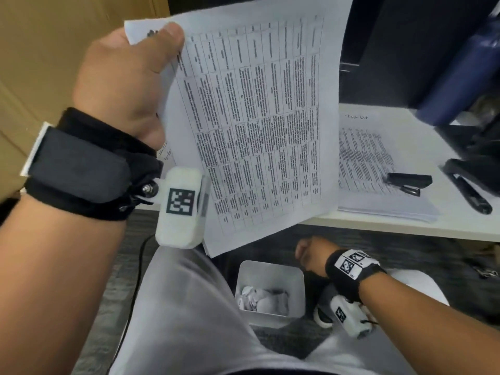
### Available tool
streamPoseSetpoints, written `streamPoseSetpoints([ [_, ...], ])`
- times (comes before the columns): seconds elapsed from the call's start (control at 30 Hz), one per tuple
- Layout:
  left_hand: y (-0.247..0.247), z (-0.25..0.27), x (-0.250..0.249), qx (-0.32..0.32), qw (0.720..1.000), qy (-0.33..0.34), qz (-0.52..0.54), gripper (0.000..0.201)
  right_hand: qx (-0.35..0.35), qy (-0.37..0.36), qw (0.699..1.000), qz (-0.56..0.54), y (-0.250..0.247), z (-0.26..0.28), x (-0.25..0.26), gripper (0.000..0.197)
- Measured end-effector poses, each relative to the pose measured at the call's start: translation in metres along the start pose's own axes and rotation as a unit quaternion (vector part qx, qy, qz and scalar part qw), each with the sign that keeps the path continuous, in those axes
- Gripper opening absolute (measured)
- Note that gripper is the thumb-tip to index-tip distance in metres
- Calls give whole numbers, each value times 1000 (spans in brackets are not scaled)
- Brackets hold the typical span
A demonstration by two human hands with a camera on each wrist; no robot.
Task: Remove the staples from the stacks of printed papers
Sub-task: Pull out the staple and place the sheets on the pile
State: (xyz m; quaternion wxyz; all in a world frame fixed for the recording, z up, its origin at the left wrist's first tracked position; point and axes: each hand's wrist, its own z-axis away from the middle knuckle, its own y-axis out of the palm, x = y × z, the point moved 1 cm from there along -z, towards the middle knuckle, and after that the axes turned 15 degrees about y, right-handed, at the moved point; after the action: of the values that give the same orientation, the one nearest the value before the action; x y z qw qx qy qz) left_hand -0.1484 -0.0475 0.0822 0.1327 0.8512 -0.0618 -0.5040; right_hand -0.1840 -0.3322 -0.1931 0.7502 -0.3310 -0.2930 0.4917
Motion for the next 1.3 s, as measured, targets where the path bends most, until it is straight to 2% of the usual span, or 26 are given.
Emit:
streamPoseSetpoints([
  [0.1,4,1,9,16,1000,-24,-7,30,2,-43,999,-16,-21,32,-12,16],
  [0.2,5,3,18,42,998,-54,6,37,6,-50,997,-54,-51,68,-41,16],
  [0.3,5,0,20,76,992,-88,40,46,75,-44,993,-78,-88,102,-73,18],
  [0.37,8,1,17,81,990,-100,57,48,79,-67,983,-149,-118,127,-85,10],
  [0.43,16,6,15,78,989,-106,63,44,3,-127,953,-276,-148,149,-88,49],
  [0.47,22,11,15,73,989,-110,65,43,-41,-156,927,-338,-158,159,-86,66],
  [0.53,36,23,18,62,987,-127,70,52,-90,-221,867,-438,-166,174,-69,79],
  [0.57,44,30,21,57,986,-140,66,57,-93,-243,848,-462,-164,178,-59,76],
  [0.6,52,38,23,65,985,-145,61,52,-98,-252,838,-473,-160,180,-50,65],
  [0.63,63,47,23,82,983,-153,55,36,-112,-242,833,-484,-156,178,-45,48],
  [0.7,78,64,30,109,978,-174,39,30,-152,-178,815,-530,-149,169,-45,25],
  [0.8,82,74,45,145,973,-179,32,28,-139,-123,767,-613,-150,160,-62,24],
  [0.9,80,82,56,186,959,-213,-5,29,-93,-123,687,-710,-160,164,-71,30],
  [0.97,86,88,58,208,958,-196,-28,30,-100,-122,662,-732,-167,173,-70,28],
  [1.1,109,85,45,166,981,-47,-92,32,-232,-131,682,-681,-179,195,-60,10],
  [1.17,111,78,40,125,987,-1,-101,26,-305,-142,692,-639,-183,200,-60,7],
  [1.23,106,72,45,117,988,8,-106,26,-353,-141,708,-596,-184,201,-58,7],
  [1.3,100,70,55,142,983,-27,-113,32,-353,-131,733,-566,-179,190,-58,18],
])
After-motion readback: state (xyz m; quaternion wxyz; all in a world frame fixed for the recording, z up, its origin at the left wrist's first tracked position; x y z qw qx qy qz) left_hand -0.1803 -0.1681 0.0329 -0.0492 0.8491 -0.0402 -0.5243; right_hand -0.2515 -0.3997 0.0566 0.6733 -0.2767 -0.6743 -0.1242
